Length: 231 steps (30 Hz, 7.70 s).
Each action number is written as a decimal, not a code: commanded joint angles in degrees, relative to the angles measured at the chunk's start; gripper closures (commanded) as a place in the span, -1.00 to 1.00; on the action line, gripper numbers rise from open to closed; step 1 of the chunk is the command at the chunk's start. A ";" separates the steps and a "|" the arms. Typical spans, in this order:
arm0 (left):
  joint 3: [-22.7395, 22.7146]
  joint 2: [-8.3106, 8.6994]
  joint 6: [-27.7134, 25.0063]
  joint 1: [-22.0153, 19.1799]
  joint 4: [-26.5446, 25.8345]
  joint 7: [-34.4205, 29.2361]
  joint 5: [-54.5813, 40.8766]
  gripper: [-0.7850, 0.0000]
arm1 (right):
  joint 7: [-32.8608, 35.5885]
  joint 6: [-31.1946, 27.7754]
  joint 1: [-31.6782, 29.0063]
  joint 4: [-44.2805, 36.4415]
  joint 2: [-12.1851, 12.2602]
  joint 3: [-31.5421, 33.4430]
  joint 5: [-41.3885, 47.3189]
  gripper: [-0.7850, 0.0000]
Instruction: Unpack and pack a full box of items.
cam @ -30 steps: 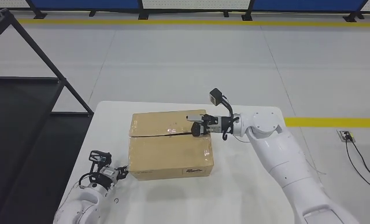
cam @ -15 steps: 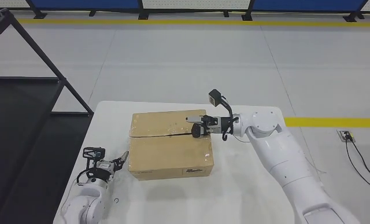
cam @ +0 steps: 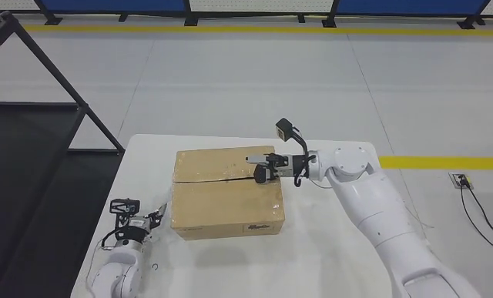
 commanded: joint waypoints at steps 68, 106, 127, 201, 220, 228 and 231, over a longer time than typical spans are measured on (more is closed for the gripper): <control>-1.56 -6.72 12.50 -4.37 1.56 26.45 -12.89 -1.00 | 0.18 -0.59 1.15 0.49 0.39 -1.11 0.33 -1.00; -9.61 -8.11 3.73 2.42 -9.46 14.58 -26.55 -1.00 | -2.33 1.57 -0.16 -2.59 1.48 -0.25 -1.47 -1.00; -26.42 -5.81 -11.34 24.00 -30.84 -24.90 -47.17 -1.00 | -1.37 1.45 1.33 -0.93 0.93 -1.90 -0.94 -1.00; -11.44 -4.79 -17.13 14.57 -15.08 14.81 17.31 -1.00 | -1.07 0.60 2.29 1.27 0.68 -3.03 -0.56 -1.00; -12.97 -4.45 -19.59 16.83 -16.99 12.42 13.35 -1.00 | -1.01 0.42 2.43 1.94 0.49 -3.30 -0.16 -1.00; -10.07 -5.07 -12.23 10.80 -11.70 8.74 13.89 -1.00 | -1.02 -0.13 2.32 2.63 0.63 -2.97 -0.05 -1.00; -10.37 -5.21 -10.25 10.24 -11.07 8.21 12.81 -1.00 | -1.07 -0.14 2.12 2.52 0.81 -2.66 -0.10 -1.00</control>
